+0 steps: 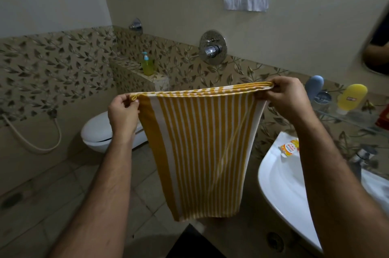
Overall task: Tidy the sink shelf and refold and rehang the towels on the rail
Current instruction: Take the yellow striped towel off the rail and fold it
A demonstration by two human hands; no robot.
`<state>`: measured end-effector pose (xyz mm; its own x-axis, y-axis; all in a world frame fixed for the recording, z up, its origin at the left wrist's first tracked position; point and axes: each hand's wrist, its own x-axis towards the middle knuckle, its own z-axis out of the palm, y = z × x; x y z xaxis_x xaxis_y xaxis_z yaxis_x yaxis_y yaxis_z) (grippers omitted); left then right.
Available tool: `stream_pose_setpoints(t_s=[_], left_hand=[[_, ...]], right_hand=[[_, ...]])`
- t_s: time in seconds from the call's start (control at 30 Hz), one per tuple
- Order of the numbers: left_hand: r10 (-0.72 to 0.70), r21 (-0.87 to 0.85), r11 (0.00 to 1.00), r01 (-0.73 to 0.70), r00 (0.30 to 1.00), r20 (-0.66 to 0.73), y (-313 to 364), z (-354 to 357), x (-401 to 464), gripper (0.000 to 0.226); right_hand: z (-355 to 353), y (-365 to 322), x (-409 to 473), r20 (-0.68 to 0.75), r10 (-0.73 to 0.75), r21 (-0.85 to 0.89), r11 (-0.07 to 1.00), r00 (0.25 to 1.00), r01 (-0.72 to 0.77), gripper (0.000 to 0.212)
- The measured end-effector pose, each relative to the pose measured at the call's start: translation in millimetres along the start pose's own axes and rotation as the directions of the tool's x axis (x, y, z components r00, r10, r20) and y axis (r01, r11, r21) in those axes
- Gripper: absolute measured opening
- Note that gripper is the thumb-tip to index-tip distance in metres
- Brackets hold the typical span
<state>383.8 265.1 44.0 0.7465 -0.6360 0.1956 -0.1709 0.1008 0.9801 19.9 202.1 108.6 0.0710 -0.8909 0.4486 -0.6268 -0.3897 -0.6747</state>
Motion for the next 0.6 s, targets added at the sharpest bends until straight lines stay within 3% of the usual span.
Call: stream_pose_setpoints(t_s=[0.13, 0.27, 0.33, 0.47, 0.53, 0.6], left_hand=[[0.048, -0.057, 0.997, -0.045, 0.996, 0.068, 8.8, -7.3, -1.4, 0.023], [0.064, -0.188, 0.982, -0.036, 0.987, 0.149, 18.0, -13.3, -0.3, 0.023], [0.064, -0.222, 0.975, -0.018, 0.978, 0.2, 22.1, -10.0, -2.2, 0.024], [0.023, -0.215, 0.976, 0.026, 0.975, 0.22, 23.1, 2.7, -4.8, 0.018], [0.027, -0.107, 0.994, 0.0, 0.968, 0.249, 20.7, 6.9, -4.5, 0.016], [0.047, -0.018, 0.999, -0.044, 0.964, 0.261, 22.1, 8.6, -5.5, 0.016]], right_hand=[[-9.2, -3.5, -3.6, -0.003, 0.021, 0.131, 0.991, 1.0, -0.021, 0.006], [-24.5, -5.8, -6.2, 0.24, 0.03, 0.438, 0.888, 0.97, -0.136, 0.009], [-20.3, -5.6, -6.9, 0.275, 0.1, 0.53, 0.814, 0.956, -0.237, 0.015], [5.5, -8.7, -9.5, 0.232, 0.234, 0.544, 0.773, 0.944, -0.326, 0.021], [8.1, -6.7, -7.7, 0.247, 0.222, 0.542, 0.776, 0.943, -0.324, 0.016], [-2.6, -4.1, -5.0, 0.366, 0.137, 0.513, 0.795, 0.921, -0.322, 0.008]])
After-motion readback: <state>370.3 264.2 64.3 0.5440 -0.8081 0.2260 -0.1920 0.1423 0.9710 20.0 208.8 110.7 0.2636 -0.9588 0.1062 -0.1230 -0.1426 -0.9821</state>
